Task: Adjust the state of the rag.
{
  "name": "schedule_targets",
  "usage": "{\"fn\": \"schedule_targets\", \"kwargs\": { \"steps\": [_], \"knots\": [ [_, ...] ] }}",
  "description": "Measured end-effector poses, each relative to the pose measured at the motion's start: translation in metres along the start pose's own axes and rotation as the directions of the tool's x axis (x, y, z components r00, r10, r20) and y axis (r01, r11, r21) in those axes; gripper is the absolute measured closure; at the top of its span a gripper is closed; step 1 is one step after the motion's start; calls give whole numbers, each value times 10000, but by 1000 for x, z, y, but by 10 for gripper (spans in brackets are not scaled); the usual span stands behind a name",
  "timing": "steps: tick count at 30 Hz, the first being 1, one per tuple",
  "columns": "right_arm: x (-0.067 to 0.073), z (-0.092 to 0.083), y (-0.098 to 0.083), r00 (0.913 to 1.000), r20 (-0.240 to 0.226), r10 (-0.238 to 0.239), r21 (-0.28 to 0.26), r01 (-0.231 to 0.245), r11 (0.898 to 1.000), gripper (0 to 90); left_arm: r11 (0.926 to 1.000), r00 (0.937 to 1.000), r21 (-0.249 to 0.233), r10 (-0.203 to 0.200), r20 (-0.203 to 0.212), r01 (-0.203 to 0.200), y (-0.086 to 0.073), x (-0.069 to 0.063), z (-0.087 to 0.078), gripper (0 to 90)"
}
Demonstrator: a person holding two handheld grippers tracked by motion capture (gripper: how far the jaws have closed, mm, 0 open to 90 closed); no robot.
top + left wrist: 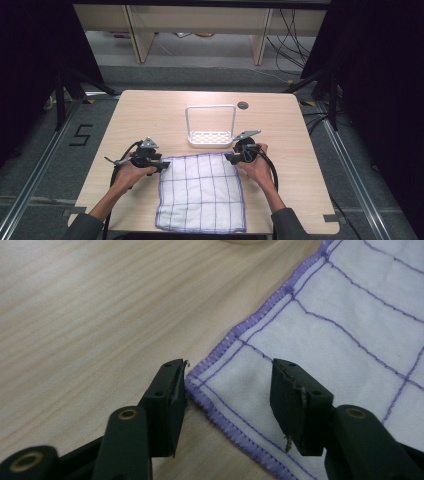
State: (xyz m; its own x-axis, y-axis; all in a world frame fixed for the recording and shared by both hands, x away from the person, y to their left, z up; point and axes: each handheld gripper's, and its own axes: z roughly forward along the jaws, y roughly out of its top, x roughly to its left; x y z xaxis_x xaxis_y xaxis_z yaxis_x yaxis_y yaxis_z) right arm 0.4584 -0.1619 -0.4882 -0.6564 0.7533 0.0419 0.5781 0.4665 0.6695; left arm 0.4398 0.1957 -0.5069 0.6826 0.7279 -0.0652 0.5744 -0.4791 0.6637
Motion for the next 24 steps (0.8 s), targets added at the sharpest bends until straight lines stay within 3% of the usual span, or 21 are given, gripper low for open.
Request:
{"fn": "schedule_targets", "kwargs": {
  "steps": [1,8,10,11,15,16,18,19,22,24],
  "knots": [
    [1,-1,2,9999,-97,113,261,-110,9996,522,10000,10000,17,7,5,-7,0,0,1,517],
    [-1,10,5,9998,-171,54,427,-47,9991,556,9994,9993,-257,241,293,-233,-1,0,4,742],
    [-2,15,4,9999,-119,105,355,-101,9993,619,9989,9988,-278,379,302,-370,0,-2,4,794],
    [-3,14,5,9993,-338,137,581,-117,9982,648,9987,9987,-298,411,295,-403,0,-3,4,812],
    [-7,20,2,9978,-661,-58,583,97,9983,834,9982,9982,-310,517,314,-508,0,-4,4,844],
    [-5,18,3,9975,-681,199,638,-156,9978,865,9980,9978,-294,571,325,-562,0,-3,3,847],
    [-7,15,4,9987,-506,-117,507,143,9986,880,9979,9978,-343,563,336,-551,1,-3,3,852],
    [-5,13,4,9986,-509,161,493,-136,9987,883,9978,9978,-359,573,341,-561,1,-3,2,854],
    [-5,6,9,9992,-385,-93,242,102,9997,886,9973,9978,-466,583,314,-568,3,-2,-1,858],
    [-4,0,12,9981,-578,-201,10,202,9998,886,9966,9979,-604,571,293,-552,5,-1,-3,860]
  ]
}}
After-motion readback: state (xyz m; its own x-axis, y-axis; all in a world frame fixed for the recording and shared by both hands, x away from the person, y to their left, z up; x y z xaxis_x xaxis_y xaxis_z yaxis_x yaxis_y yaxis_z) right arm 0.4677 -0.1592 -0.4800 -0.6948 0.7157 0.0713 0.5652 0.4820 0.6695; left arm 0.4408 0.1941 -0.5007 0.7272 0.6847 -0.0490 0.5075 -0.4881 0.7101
